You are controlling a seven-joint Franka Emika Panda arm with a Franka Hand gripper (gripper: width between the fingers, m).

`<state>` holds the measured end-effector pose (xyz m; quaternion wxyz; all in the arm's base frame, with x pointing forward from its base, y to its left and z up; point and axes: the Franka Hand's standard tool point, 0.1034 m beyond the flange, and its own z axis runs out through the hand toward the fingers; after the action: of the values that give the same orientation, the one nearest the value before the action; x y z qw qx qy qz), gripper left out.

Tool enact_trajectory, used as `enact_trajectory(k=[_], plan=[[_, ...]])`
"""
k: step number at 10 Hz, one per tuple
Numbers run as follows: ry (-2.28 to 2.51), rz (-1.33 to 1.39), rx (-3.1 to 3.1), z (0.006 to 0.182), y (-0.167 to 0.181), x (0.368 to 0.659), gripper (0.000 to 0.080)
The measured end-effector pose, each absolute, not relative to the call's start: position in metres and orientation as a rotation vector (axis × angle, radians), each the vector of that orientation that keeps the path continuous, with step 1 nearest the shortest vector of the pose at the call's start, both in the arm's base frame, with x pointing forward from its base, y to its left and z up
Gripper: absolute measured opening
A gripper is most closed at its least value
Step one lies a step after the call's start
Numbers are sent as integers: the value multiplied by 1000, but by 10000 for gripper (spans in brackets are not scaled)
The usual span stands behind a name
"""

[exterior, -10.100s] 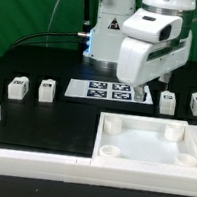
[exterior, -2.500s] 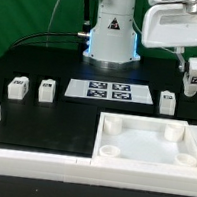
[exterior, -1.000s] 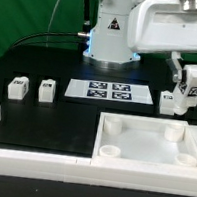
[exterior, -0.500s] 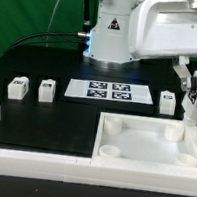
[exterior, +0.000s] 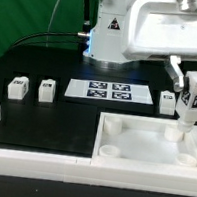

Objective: Assemble one leg

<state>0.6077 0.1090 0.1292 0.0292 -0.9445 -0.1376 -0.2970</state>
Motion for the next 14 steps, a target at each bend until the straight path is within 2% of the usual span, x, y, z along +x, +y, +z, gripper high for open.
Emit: enact_trajectory(k=[4,9,14], plan=[[-421,-918,-2910,126,111,614,294],[-417,-899,-2905,103,117,625,294],[-413,-908,-2903,90,117,622,294]])
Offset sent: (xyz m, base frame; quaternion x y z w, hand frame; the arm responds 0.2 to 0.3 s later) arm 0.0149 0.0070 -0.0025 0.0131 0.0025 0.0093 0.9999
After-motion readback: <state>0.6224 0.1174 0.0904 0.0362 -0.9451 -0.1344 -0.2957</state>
